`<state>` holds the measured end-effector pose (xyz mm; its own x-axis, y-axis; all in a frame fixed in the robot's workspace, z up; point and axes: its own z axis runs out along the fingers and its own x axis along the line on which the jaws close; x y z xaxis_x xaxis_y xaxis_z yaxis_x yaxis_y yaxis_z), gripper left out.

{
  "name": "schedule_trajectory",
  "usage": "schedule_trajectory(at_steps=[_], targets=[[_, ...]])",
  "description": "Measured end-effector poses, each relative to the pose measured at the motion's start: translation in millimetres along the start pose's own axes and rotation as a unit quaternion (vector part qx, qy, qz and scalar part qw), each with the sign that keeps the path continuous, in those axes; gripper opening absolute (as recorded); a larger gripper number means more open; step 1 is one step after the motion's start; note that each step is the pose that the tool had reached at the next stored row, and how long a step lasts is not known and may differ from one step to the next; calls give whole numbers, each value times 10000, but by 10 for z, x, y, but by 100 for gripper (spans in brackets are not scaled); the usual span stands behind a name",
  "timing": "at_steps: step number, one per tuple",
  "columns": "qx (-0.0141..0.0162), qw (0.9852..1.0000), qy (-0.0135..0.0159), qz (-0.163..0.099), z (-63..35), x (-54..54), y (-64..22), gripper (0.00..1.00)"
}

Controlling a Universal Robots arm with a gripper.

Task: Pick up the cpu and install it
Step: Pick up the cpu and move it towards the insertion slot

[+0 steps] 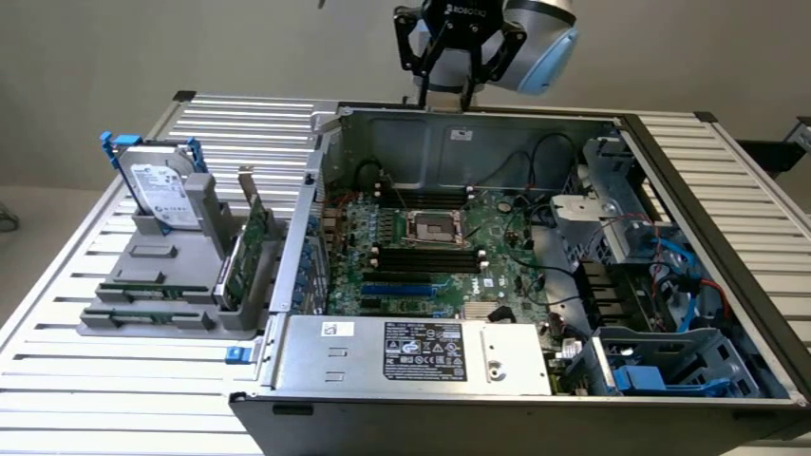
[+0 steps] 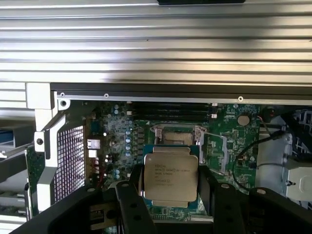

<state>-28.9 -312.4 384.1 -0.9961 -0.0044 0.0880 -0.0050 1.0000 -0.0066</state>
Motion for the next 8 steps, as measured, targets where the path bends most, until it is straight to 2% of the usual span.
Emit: schedule_trajectory(at_steps=[8], targets=[[4,10000,-55,-33,124,-11,1,55]])
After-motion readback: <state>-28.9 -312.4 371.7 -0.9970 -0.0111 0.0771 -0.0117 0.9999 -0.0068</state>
